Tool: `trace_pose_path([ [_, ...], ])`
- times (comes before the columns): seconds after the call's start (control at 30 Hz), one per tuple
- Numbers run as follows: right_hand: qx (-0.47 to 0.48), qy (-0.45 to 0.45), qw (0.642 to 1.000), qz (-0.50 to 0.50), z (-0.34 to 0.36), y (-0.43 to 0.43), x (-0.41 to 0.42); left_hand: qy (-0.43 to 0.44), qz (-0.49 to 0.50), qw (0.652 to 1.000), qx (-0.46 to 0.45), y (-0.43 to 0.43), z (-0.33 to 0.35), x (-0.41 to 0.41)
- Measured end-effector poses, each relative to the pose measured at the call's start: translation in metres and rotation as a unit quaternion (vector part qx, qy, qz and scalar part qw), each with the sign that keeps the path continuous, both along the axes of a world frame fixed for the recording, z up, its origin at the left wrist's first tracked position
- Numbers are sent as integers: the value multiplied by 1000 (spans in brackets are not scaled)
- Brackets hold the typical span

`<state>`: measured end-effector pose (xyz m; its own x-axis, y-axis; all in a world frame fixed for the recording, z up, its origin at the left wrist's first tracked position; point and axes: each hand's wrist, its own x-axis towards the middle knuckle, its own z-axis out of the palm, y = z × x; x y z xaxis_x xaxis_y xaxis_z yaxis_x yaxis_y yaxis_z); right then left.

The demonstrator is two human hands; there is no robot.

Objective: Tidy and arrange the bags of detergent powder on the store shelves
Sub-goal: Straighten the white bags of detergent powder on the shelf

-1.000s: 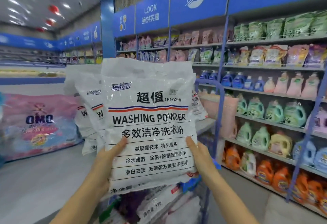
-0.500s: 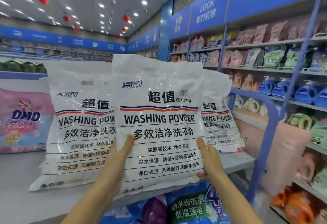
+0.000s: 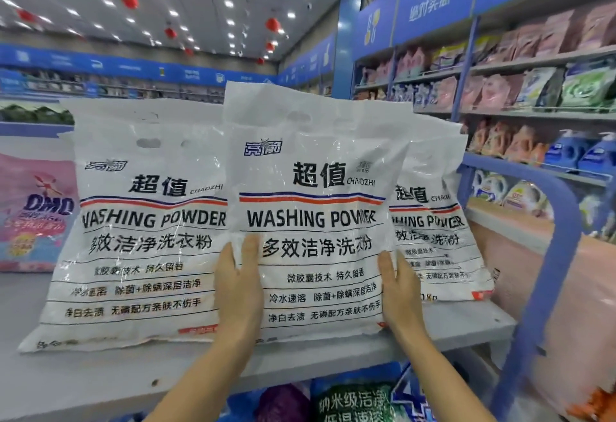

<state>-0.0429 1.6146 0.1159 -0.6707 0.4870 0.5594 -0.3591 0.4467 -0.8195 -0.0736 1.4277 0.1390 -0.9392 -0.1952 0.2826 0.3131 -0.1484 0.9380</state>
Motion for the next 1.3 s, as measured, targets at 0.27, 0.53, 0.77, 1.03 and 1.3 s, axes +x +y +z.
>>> trace_pose_path([
  [0.27,158,-15,980,-120,-25,25,-10,16,44,997,-61,2,-17,-10],
  [0.53,155,17,964,-217,-21,5,12,140,109,980,-88,2,-22,-1],
  [0.77,437,13,888,-142,-19,-45,8,324,176,770,-520,-10,-41,-8],
  [1.03,444,-57,882,-148,-19,-43,-6,267,190,726,-605,-10,-42,-19],
  [1.3,453,-119,873,-136,-16,-46,0,228,178,717,-634,-9,-39,-12],
])
